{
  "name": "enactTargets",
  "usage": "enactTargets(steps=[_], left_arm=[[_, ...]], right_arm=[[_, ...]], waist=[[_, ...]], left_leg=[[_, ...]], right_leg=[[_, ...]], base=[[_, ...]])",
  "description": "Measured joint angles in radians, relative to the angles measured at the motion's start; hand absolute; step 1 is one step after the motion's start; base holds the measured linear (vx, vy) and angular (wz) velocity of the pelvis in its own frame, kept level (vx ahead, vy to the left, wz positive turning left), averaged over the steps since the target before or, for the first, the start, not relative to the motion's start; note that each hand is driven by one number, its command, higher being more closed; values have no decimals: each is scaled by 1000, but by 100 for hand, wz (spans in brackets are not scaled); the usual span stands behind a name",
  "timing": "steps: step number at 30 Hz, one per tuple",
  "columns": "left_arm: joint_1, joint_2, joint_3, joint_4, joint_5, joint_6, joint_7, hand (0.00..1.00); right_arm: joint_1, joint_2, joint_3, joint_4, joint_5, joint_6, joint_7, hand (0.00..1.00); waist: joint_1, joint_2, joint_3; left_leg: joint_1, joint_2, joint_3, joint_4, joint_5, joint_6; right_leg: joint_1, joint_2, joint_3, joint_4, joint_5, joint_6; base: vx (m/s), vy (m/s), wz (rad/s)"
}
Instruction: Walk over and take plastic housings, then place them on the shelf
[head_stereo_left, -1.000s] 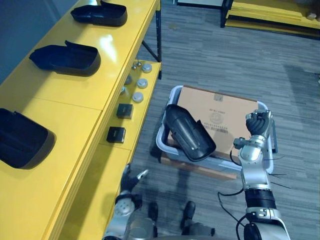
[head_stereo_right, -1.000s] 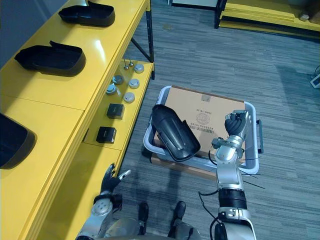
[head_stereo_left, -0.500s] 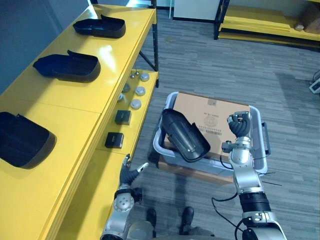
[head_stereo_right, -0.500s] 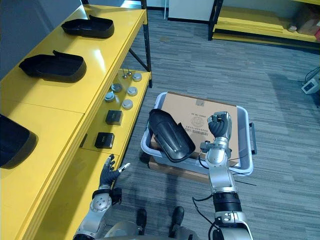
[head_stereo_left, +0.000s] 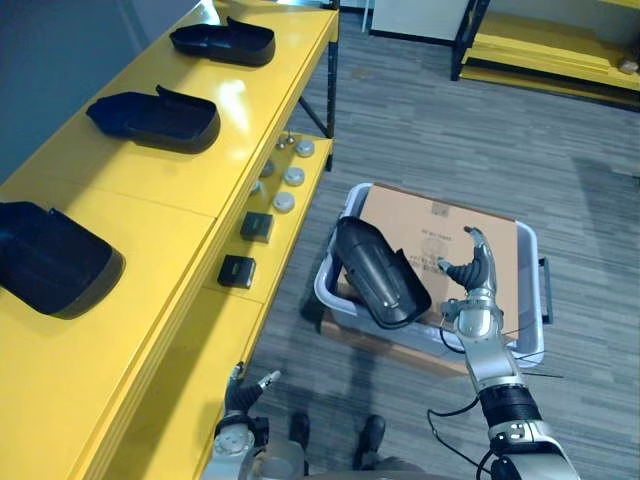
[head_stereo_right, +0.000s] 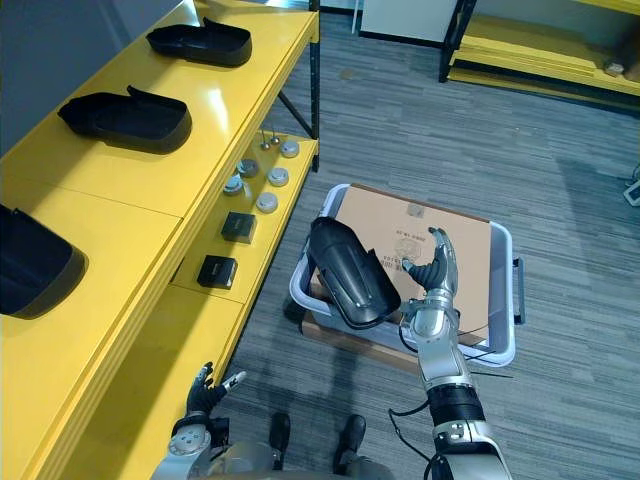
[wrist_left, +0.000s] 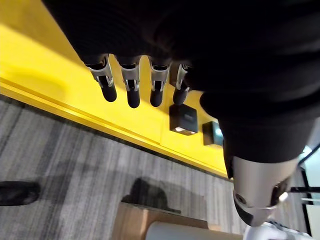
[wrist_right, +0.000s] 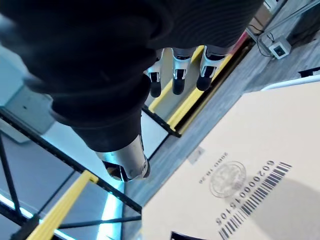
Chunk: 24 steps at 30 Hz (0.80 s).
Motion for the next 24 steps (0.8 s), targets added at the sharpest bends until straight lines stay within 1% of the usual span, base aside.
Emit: enactTargets(steps=[2, 4, 5, 6, 8, 9, 12, 13, 14, 15, 16, 18, 22, 24], left_arm=[[0, -3, 0, 8, 0, 0, 0, 0], [-4, -9, -2, 11, -1, -2, 0, 0], [-5, -10, -1, 10, -2, -4, 0, 0], [-12, -10, -1, 11, -2, -11, 2, 0], [-17, -10, -1, 10, -2, -17, 3, 0], [-26, -10, 0, 10, -2, -22, 4, 0], [-36, -10, 0, 11, -3, -24, 7, 0], [-50, -10, 0, 19, -2, -24, 13, 0], [-65, -9, 0, 24, -3, -22, 20, 0], [-70, -9, 0, 29, -3, -22, 21, 0], [-76, -10, -1, 31, -3, -23, 21, 0], [-81, -9, -1, 31, -3, -22, 23, 0], [-92, -9, -4, 43, -3, -21, 23, 0], [-99, -8, -4, 41, -3, -22, 23, 0]], right_arm=[[-31, -3, 1, 56, 0, 1, 0, 0], [-69, -11, 0, 108, 1, 3, -1, 0], [-88, -14, 1, 144, 1, 8, -1, 0], [-113, -15, 3, 192, 1, 17, -1, 0], [-143, -15, 6, 229, 1, 20, -1, 0], [-188, -15, 19, 273, 1, 25, -1, 0], [-244, -16, 31, 335, -1, 36, 0, 0], [-270, -17, 30, 370, -1, 40, 1, 0], [-285, -17, 30, 396, -2, 45, 2, 100], [-291, -17, 30, 409, -4, 46, 2, 100], [-307, -16, 29, 432, -12, 59, 1, 100], [-333, -21, 16, 441, -20, 73, -9, 100], [-376, -32, -20, 472, -18, 80, -7, 100], [-396, -29, -21, 490, -5, 80, -6, 100]], waist=[[5, 0, 0], [12, 3, 8], [22, 4, 11], [28, 4, 23], [29, 4, 39], [31, 5, 64], [35, 5, 82], [38, 7, 98], [44, 6, 108], [47, 6, 113], [51, 6, 123], [49, 5, 129], [48, 4, 135], [49, 4, 153]], left_leg=[[-8, -4, -1, 1, 1, 0], [-27, -10, -6, 0, 10, 7], [-37, -12, -10, -2, 12, 11], [-43, -15, -20, -3, 18, 6], [-44, -16, -26, -6, 21, 4], [-46, -16, -27, -7, 23, 7], [-65, -17, -26, -8, 26, 10], [-65, -18, -26, -9, 29, 9], [-65, -18, -26, -11, 30, 9], [-65, -18, -26, -11, 30, 9], [-66, -18, -27, -11, 30, 9], [-66, -21, -27, -11, 30, 9], [-65, -26, -26, -11, 30, 9], [-61, -26, -27, -11, 30, 9]], right_leg=[[-8, -3, 0, 0, 0, 0], [-23, -10, -2, 0, 2, 3], [-33, -11, -4, 0, 4, 4], [-34, -14, -14, 0, 4, 4], [-34, -16, -23, 0, 5, 4], [-35, -16, -24, 0, 8, 5], [-53, -17, -22, 0, 13, 4], [-54, -17, -22, 0, 14, 4], [-55, -17, -22, 0, 14, 4], [-55, -16, -22, 0, 14, 4], [-56, -17, -22, 0, 14, 4], [-56, -18, -21, 0, 14, 4], [-55, -22, -19, 0, 14, 4], [-50, -22, -21, 0, 14, 4]], base=[[20, 49, 8], [-5, 56, 9], [-16, 50, 18], [-20, 56, 22], [-22, 31, 16], [-28, 27, 4], [-37, 40, -1], [0, 35, 0], [6, 32, 0], [21, 34, 0], [30, 28, 0], [38, 39, -1], [27, 44, -1], [6, 32, 3]])
